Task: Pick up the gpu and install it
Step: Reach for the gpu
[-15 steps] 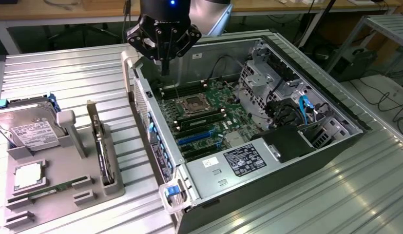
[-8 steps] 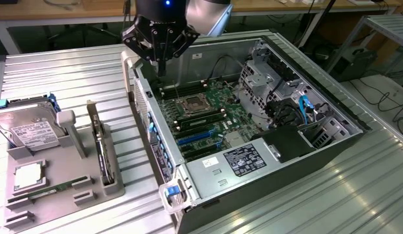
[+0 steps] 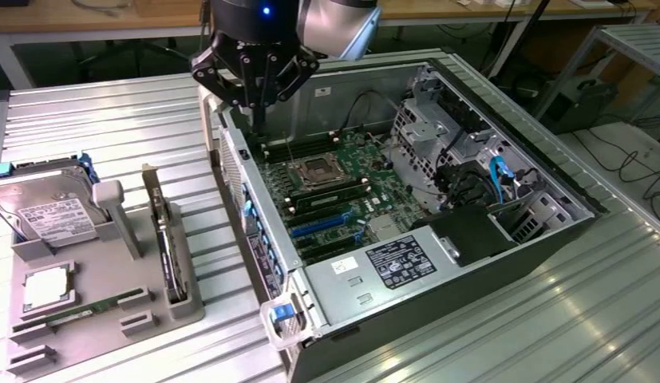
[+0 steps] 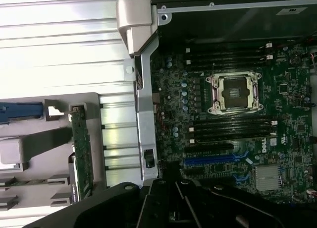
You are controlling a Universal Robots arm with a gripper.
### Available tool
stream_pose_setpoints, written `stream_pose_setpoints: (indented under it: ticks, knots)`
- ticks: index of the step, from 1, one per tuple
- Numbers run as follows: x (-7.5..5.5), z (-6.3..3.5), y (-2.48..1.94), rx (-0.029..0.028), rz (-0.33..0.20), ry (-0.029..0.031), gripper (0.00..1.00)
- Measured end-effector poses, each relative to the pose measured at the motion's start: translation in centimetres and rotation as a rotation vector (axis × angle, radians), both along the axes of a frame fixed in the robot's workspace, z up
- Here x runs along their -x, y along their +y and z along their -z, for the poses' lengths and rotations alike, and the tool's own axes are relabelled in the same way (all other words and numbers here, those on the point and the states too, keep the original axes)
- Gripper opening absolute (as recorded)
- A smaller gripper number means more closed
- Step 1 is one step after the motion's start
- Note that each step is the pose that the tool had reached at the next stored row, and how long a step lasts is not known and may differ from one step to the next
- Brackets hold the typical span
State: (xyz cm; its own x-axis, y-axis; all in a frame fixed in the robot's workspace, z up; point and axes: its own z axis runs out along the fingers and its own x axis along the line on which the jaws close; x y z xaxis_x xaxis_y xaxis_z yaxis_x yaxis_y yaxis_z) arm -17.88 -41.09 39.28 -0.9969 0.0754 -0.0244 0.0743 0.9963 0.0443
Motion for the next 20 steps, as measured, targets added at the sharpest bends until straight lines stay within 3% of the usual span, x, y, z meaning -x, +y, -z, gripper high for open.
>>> stream_pose_setpoints:
  ticks: [14, 20]
  knots:
    - [1.7, 0.04, -1.81, -0.0001, -0.001, -0.0001, 0.11]
    - [2.7, 0.05, -2.99, 0.0000, -0.001, 0.0000, 0.11]
